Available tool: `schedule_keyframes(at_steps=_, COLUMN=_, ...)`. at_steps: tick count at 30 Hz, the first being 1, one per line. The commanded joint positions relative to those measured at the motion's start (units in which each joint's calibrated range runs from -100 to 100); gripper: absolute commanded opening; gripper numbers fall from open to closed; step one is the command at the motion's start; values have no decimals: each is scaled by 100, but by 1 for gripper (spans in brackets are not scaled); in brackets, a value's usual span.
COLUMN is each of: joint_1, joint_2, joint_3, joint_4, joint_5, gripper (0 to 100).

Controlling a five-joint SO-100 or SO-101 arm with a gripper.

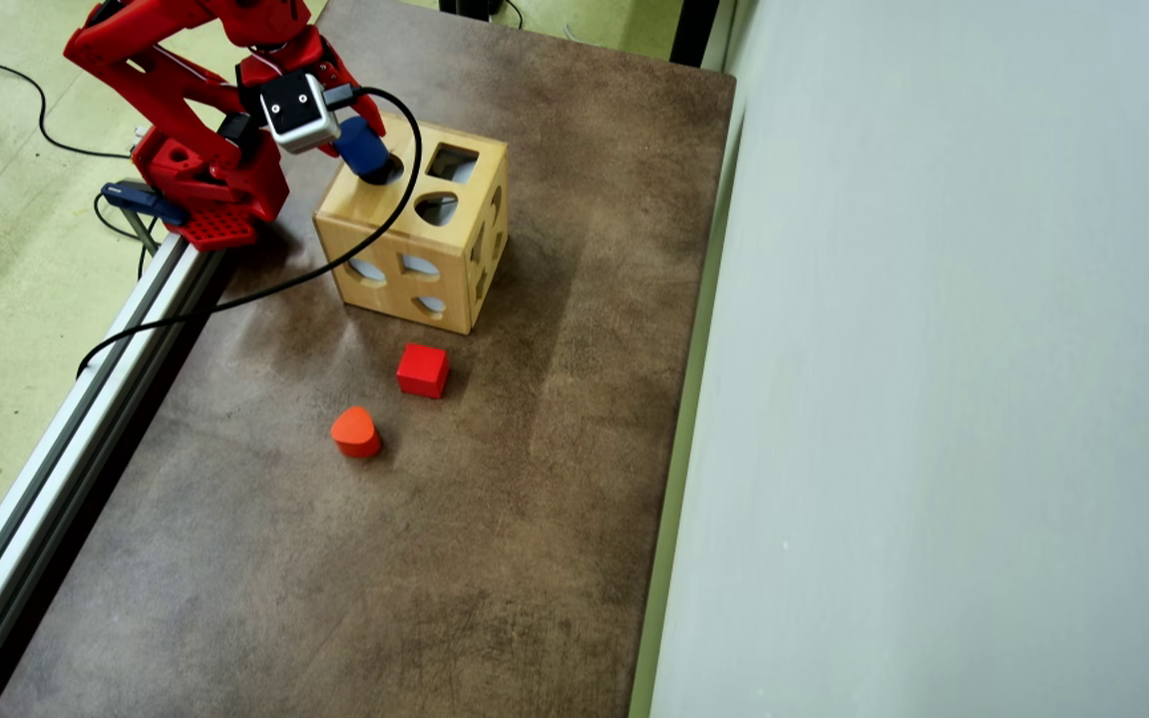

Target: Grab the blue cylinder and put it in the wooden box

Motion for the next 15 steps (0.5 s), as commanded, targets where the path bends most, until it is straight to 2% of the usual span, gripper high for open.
schedule_keyframes(at_steps=1, joint_1=17, joint_2=-133, joint_3=-13, joint_4=123, joint_5=-20, gripper=2)
schedule_keyframes(at_steps=15, joint_1=-5, joint_2=-439, joint_3=139, joint_4=67, joint_5=-205, gripper=2)
